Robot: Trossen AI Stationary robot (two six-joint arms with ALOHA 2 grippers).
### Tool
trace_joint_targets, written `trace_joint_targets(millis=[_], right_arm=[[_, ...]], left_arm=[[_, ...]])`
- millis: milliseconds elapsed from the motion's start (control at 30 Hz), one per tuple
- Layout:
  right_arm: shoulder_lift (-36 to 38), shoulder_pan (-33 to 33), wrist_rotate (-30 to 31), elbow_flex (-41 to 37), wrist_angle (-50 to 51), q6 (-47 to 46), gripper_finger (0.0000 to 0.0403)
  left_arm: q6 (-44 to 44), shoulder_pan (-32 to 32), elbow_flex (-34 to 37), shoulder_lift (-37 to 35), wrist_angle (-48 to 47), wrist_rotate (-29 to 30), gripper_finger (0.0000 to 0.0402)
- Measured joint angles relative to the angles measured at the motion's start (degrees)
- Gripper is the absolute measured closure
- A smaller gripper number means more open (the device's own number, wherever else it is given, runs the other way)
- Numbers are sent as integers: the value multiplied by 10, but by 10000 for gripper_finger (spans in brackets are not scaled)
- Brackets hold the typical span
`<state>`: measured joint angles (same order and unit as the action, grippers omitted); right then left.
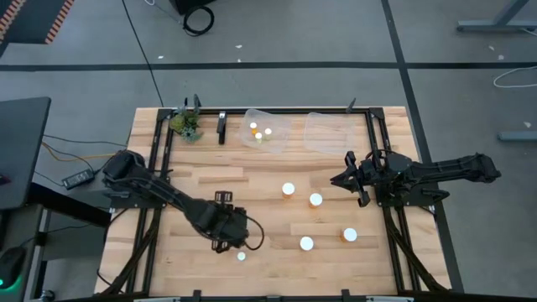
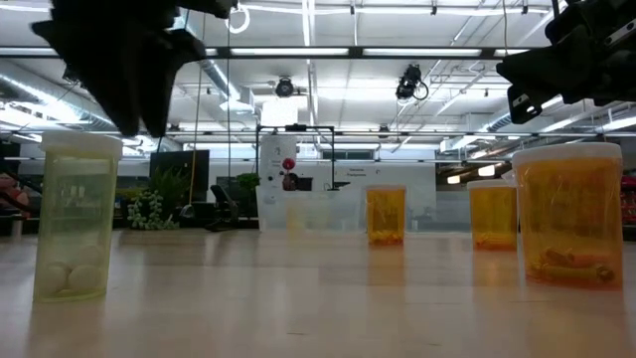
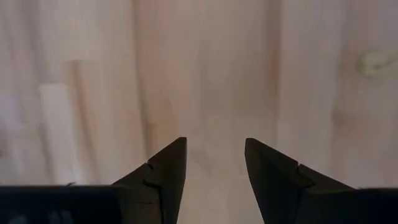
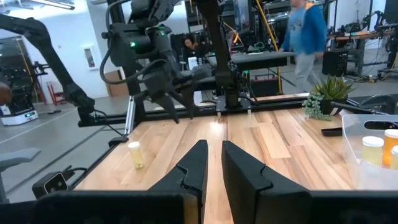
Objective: Pick and place medicine bottles into bin by pill shape (circle, oval)
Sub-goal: Put the small yellow pill bottle into the left transparent bin
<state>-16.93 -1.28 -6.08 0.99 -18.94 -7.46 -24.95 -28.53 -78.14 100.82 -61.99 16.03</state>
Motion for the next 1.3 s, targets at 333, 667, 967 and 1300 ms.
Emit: trace_joint_targets(millis=[333, 667, 967, 1300], right_arm=[[0, 0, 0, 0, 0, 0, 349], [0, 0, 0, 0, 0, 0, 349], [0, 0, 0, 0, 0, 0, 349], [0, 0, 0, 0, 0, 0, 349]], left_arm=[[-144, -60, 14, -6, 22, -39, 230], [-290, -111, 14, -5, 67, -52, 230], [-342, -122, 13, 29, 135, -71, 230], [-346, -122, -47, 89, 112, -88, 230]])
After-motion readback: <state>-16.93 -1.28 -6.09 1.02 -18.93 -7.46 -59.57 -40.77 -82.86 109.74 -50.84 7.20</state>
